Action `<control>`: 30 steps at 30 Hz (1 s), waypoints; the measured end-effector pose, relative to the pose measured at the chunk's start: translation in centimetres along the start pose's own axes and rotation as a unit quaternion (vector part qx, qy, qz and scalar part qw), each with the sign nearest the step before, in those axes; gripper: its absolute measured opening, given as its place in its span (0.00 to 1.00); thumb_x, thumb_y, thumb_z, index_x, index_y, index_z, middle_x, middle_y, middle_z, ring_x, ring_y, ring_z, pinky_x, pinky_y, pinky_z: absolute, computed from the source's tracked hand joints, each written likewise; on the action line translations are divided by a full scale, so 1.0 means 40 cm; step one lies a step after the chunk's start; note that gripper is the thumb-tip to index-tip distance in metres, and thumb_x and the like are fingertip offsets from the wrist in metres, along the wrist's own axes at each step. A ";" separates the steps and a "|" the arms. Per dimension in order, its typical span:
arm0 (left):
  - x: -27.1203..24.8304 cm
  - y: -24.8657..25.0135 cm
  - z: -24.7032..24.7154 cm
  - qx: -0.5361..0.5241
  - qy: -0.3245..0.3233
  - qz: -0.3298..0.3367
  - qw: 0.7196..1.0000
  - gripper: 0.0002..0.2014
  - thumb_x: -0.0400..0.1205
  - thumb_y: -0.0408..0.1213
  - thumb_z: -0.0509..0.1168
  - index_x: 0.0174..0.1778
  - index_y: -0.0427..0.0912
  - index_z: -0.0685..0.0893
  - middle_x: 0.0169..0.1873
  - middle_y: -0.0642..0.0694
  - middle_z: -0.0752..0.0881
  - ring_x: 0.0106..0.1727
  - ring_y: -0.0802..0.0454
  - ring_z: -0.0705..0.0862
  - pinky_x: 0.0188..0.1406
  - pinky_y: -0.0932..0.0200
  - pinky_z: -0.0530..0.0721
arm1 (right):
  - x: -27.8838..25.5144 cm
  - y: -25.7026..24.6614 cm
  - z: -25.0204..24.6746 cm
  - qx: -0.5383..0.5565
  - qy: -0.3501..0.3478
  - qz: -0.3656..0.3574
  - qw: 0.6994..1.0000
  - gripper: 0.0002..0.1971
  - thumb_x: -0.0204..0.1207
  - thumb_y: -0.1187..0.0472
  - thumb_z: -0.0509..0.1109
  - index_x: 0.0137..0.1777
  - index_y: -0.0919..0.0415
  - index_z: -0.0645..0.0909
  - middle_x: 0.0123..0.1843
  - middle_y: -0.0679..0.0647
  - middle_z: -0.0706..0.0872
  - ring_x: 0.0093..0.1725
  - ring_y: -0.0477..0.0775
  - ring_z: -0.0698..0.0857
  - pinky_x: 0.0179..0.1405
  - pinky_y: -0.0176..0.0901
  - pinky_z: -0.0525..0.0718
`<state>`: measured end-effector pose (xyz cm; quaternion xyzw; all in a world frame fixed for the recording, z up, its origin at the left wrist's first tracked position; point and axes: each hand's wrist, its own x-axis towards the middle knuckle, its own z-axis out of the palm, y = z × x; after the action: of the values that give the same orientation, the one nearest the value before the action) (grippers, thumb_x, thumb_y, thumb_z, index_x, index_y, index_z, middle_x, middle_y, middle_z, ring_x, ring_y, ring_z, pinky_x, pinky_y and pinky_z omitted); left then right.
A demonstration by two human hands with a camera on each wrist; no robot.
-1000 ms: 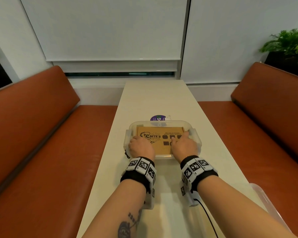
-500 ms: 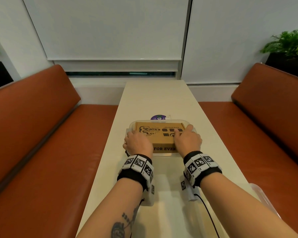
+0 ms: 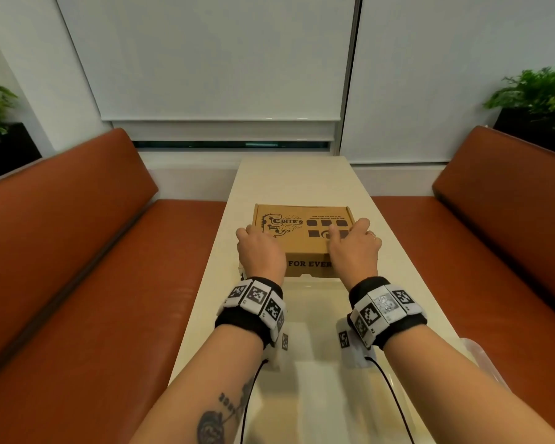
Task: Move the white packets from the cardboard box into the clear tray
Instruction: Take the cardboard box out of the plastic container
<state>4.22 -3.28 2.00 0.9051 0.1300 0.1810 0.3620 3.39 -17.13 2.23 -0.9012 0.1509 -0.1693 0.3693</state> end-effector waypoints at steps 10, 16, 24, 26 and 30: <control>-0.120 -0.025 -0.161 -0.062 0.017 -0.021 0.998 0.16 0.88 0.36 0.53 0.69 0.32 0.72 0.66 0.39 0.71 0.61 0.45 0.79 0.62 0.53 0.81 | -0.167 -0.045 -0.080 0.036 -0.010 -0.028 0.999 0.23 0.82 0.44 0.57 0.64 0.63 0.64 0.63 0.66 0.76 0.63 0.65 0.70 0.62 0.59 0.73; -0.251 -0.103 -0.223 -0.073 0.025 -0.021 0.997 0.17 0.88 0.37 0.53 0.69 0.32 0.72 0.65 0.40 0.71 0.49 0.55 0.73 0.49 0.65 0.74 | -0.313 -0.035 -0.100 0.051 -0.030 -0.053 0.997 0.25 0.81 0.45 0.60 0.68 0.63 0.63 0.65 0.65 0.74 0.65 0.64 0.68 0.60 0.54 0.72; -0.396 -0.217 -0.216 -0.053 0.009 -0.024 0.998 0.18 0.88 0.38 0.53 0.72 0.36 0.70 0.63 0.43 0.71 0.51 0.55 0.73 0.52 0.66 0.73 | -0.475 0.071 -0.078 0.026 -0.056 -0.045 0.997 0.21 0.80 0.44 0.62 0.60 0.61 0.67 0.60 0.60 0.74 0.57 0.57 0.68 0.62 0.52 0.72; -0.421 -0.246 -0.195 -0.044 -0.002 -0.029 0.999 0.18 0.88 0.37 0.52 0.73 0.35 0.70 0.62 0.43 0.71 0.52 0.55 0.73 0.54 0.66 0.72 | -0.506 0.101 -0.056 0.013 -0.055 -0.041 0.998 0.21 0.79 0.44 0.62 0.60 0.61 0.67 0.60 0.60 0.73 0.57 0.57 0.67 0.64 0.52 0.70; -0.449 -0.304 -0.146 -0.033 -0.033 -0.059 0.997 0.19 0.88 0.35 0.51 0.74 0.32 0.68 0.65 0.40 0.71 0.59 0.49 0.76 0.57 0.66 0.70 | -0.544 0.161 -0.001 -0.010 -0.091 -0.014 0.996 0.22 0.80 0.45 0.61 0.61 0.63 0.67 0.60 0.62 0.74 0.58 0.59 0.68 0.63 0.52 0.68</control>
<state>-15.70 2.23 -6.80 0.8888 0.1652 0.1331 0.4062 -17.08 -12.90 -6.59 -0.9186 0.1054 -0.0904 0.3700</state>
